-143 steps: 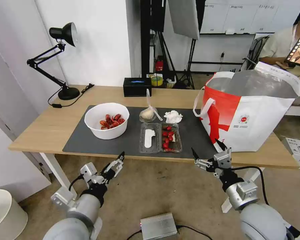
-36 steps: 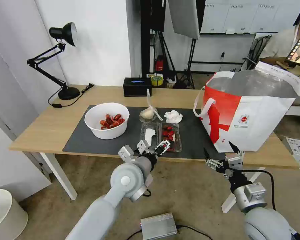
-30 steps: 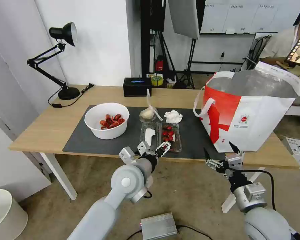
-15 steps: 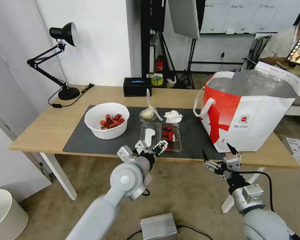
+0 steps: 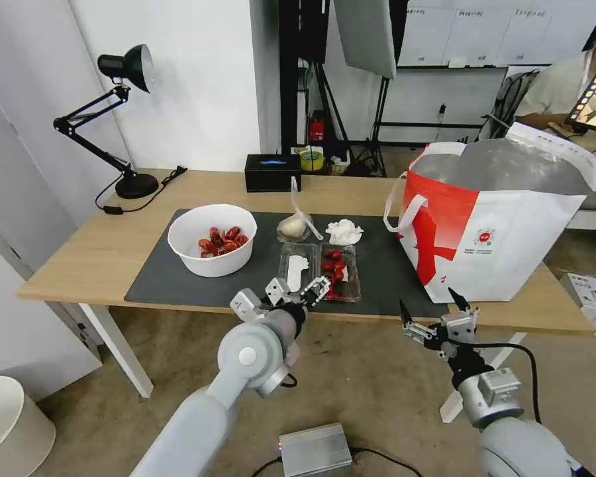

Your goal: Pick up the trash from the table and place it into the takeout bag.

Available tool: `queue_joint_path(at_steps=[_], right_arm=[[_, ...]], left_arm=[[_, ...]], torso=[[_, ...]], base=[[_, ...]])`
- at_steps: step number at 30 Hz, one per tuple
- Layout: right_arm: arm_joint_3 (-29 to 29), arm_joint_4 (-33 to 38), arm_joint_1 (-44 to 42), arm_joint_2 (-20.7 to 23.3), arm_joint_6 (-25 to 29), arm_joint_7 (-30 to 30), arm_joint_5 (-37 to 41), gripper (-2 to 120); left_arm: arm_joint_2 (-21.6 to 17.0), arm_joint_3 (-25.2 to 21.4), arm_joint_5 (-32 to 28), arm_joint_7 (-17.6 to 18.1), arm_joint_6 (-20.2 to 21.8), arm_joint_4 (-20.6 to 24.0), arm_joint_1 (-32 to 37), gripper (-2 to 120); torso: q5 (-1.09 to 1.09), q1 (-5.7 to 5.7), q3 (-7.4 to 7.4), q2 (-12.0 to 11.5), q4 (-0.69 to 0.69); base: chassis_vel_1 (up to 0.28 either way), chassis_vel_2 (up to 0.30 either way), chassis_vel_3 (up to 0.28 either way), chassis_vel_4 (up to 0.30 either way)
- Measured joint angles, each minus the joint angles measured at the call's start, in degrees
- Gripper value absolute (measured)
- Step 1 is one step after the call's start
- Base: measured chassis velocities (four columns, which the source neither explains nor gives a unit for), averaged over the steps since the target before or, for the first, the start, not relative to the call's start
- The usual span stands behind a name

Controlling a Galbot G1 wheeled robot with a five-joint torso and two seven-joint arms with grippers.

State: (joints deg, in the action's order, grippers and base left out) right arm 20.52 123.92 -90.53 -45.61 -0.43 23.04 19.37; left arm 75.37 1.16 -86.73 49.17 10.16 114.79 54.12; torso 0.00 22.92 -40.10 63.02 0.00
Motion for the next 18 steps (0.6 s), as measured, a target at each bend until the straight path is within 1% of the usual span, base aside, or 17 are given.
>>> queue_joint_path(at_steps=[18], right_arm=[[-1.17,-0.62,0.28,-0.68,0.03,-0.09,-1.07,100]], left_arm=[[0.3,-1.1,1.55,-0.53,-1.5,1.0,1.01,100]], torso=[[0.0,0.0,0.0,-0.01,0.0]], base=[[0.0,0.0,0.0,0.0]])
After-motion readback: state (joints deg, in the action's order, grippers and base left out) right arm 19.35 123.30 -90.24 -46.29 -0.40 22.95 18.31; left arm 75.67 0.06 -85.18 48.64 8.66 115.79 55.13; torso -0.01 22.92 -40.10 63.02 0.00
